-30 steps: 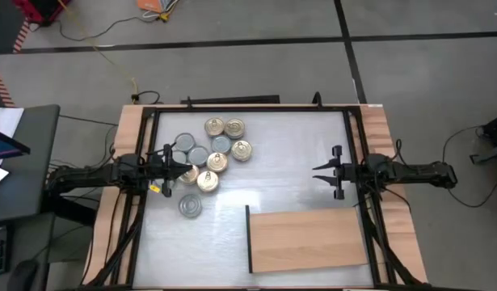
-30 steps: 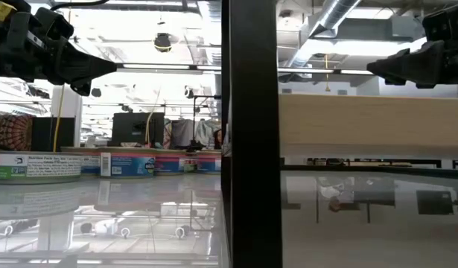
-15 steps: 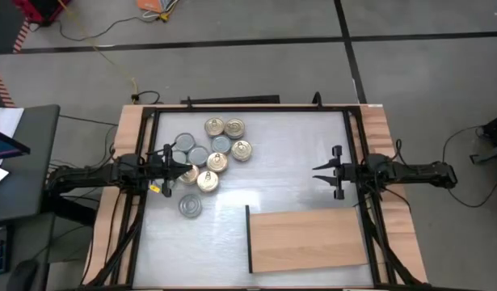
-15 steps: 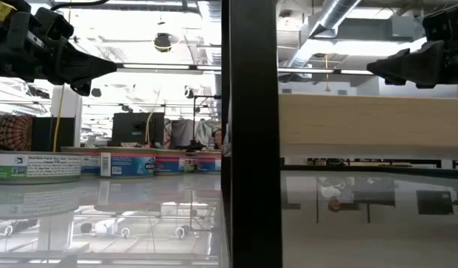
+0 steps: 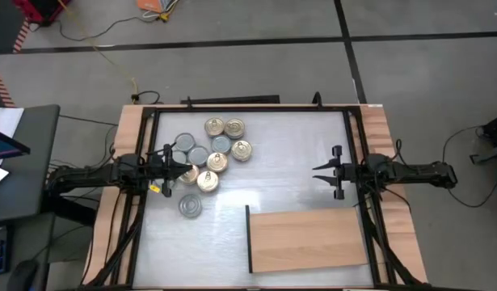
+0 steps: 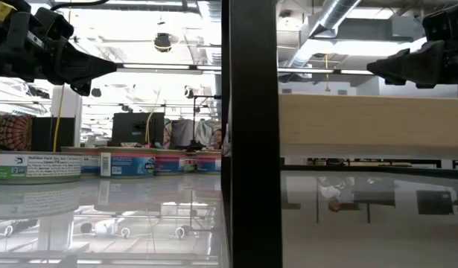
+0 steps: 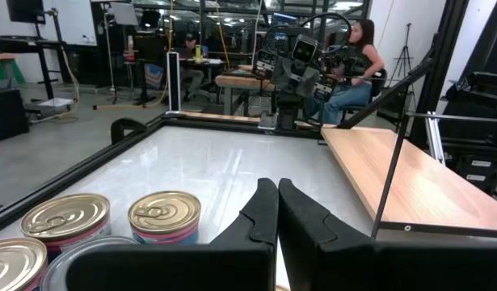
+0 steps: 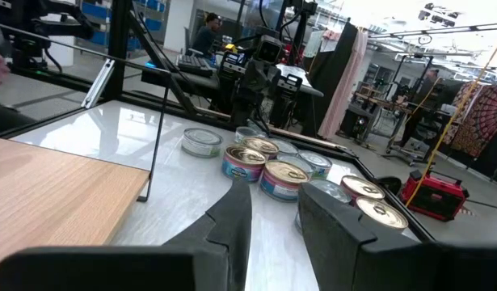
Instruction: Stack canned seafood by type on shelf
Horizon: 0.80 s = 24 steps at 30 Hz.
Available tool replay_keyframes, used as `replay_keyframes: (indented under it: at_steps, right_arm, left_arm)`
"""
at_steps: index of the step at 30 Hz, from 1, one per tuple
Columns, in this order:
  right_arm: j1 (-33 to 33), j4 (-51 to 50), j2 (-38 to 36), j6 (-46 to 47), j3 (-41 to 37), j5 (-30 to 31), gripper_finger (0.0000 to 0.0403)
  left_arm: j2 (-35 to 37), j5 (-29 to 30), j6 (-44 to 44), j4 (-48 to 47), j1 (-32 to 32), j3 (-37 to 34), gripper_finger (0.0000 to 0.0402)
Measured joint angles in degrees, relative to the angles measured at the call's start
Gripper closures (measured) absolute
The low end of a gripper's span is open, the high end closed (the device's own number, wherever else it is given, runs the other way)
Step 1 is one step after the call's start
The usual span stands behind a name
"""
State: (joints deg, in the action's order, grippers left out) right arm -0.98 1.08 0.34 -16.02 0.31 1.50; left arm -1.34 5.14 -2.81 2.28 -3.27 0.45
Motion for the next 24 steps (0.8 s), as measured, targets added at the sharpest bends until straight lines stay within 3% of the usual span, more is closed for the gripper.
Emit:
replay_keyframes:
  at_steps: [8, 14, 18, 24]
  right_arm:
    - [0.0, 0.0, 0.0, 0.0, 0.0, 0.0, 0.0269]
    - [0.2, 0.4, 0.0, -1.9, 0.0, 0.0, 0.0269]
    - [0.4, 1.6, 0.0, -2.9, 0.0, 0.2, 0.0269]
    - [-0.6, 5.4, 0.0, 17.9, 0.0, 0.2, 0.0269]
  left_arm:
    - [0.0, 0.0, -2.2, 0.0, 0.0, 0.0, 0.0401]
    - [0.0, 0.0, -15.0, 0.1, 0.0, 0.0, 0.0401]
    - [0.0, 3.8, -16.8, 1.2, 0.0, 0.0, 0.0401]
    - [-0.2, 6.2, -19.6, 1.2, 0.0, 0.0, 0.0401]
